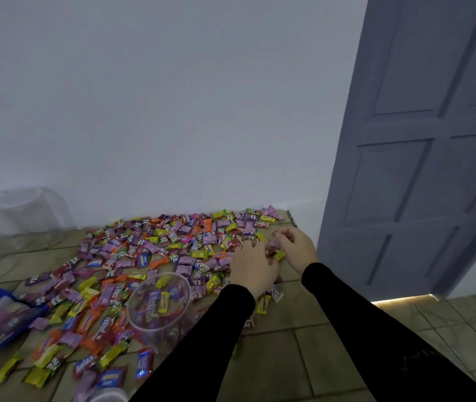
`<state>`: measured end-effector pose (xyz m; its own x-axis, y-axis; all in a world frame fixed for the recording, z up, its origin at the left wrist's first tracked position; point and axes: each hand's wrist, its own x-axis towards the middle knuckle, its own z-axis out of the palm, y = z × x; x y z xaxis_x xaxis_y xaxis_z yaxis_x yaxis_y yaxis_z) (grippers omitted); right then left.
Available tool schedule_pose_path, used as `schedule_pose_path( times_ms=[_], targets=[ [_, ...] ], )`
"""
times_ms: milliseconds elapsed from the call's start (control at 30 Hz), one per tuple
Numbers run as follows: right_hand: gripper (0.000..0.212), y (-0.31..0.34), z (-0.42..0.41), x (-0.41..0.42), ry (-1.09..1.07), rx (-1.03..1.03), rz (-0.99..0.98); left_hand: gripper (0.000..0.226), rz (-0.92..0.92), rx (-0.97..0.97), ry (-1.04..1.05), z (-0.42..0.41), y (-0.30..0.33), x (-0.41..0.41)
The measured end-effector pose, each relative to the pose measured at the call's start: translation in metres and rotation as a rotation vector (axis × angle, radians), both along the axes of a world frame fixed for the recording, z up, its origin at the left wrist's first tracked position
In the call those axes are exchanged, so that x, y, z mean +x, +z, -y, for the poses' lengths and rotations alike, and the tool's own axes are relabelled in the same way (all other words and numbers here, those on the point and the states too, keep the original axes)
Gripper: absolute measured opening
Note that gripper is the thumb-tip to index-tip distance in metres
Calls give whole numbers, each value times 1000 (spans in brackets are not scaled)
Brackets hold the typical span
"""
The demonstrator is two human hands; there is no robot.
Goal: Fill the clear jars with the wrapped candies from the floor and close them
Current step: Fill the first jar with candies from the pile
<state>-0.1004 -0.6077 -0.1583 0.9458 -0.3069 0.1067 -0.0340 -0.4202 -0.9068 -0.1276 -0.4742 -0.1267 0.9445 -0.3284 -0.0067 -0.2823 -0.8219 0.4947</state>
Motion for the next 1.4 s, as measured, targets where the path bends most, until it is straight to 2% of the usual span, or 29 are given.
schedule_pose_path(
  times_ms=[200, 267, 400, 533, 667, 833, 1000, 1100, 1133, 1200, 1300, 1400],
  targets=[
    [8, -8, 32, 42, 68, -214, 4, 44, 90, 139, -4, 33, -32, 23],
    [7, -11, 40, 57, 95, -211, -15, 45, 111, 169, -5, 42, -38, 33],
    [16, -18, 57, 95, 107, -318, -59, 50, 214, 196, -24, 66, -52, 56],
    [25, -22, 63, 129, 116, -403, -27, 60, 212, 163, -39, 82, -66, 78],
    [31, -31, 61, 159, 252, -524, -32, 64, 162, 202, -76, 83, -76, 95],
    [49, -50, 51, 172, 329, -664, -55, 36, 330, 179, 49, 73, -92, 102],
    [65, -64, 41, 178, 344, -818, -100, 41, 301, 284, 254, 61, -88, 105],
    [76, -63, 36, 180, 375, -877, -46, 44, 259, 302, 330, 57, -93, 106],
    [77, -63, 32, 180, 399, -897, -20, 42, 252, 292, 333, 56, -95, 106],
    [65, -63, 24, 180, 431, -914, 12, 37, 265, 265, 339, 54, -97, 106],
    [53, -61, 19, 181, 435, -867, 48, 30, 330, 238, 342, 48, -100, 110],
    [47, -56, 16, 181, 493, -833, 12, 27, 316, 217, 334, 45, -101, 114]
  ],
)
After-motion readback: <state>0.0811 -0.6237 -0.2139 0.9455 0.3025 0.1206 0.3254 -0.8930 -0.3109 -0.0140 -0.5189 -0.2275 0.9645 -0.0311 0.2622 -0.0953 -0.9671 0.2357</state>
